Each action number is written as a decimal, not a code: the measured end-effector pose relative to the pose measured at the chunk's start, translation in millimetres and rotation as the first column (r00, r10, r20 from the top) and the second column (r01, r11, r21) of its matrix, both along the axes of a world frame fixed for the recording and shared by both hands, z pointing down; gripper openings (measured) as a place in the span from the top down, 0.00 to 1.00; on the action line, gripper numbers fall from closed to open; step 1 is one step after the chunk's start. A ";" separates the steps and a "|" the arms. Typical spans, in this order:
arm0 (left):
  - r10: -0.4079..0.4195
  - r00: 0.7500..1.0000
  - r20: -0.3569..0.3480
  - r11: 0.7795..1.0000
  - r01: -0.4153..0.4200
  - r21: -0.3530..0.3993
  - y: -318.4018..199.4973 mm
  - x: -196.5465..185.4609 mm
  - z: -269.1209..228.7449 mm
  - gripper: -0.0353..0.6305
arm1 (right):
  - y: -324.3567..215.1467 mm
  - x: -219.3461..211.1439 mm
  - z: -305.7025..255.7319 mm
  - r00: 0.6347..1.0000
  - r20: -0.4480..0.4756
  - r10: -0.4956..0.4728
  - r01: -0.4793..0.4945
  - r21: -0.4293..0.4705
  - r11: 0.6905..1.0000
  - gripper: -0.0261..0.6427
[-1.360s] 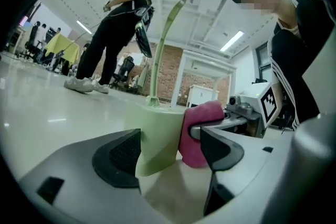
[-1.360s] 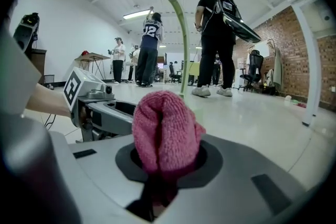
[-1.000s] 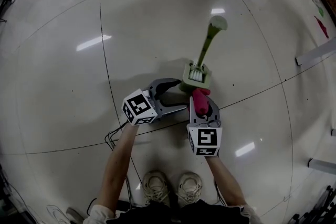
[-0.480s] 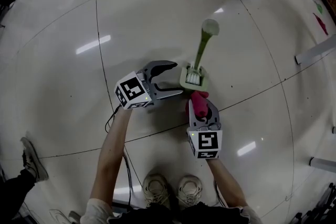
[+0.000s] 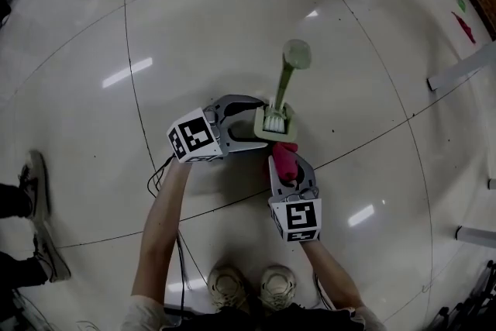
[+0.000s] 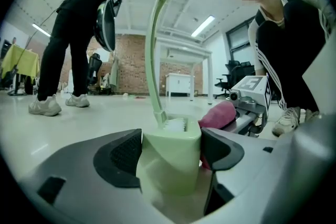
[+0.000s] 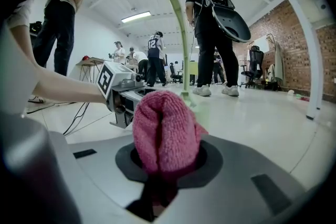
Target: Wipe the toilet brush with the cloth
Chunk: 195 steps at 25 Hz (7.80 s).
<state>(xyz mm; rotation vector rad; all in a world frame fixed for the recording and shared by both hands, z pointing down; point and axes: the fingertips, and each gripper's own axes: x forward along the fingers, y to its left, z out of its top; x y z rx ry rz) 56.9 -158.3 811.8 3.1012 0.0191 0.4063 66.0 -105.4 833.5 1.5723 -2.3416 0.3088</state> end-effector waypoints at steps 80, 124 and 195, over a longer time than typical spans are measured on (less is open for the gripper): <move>-0.441 0.897 -0.027 0.882 0.427 -0.198 88.9 -96.3 29.2 0.34 | 58.5 -43.6 -1.7 0.966 -0.029 -0.258 0.258 0.010 0.966 0.86; -0.393 0.919 0.022 0.896 0.389 -0.214 107.0 -76.7 34.7 0.34 | 54.3 -34.9 7.2 0.975 -0.035 -0.220 0.218 -0.047 0.975 0.86; -0.548 0.832 -0.084 0.836 0.542 -0.084 49.8 -77.4 -0.2 0.54 | 82.1 2.0 -55.5 0.997 0.080 0.008 -0.014 0.087 0.996 0.86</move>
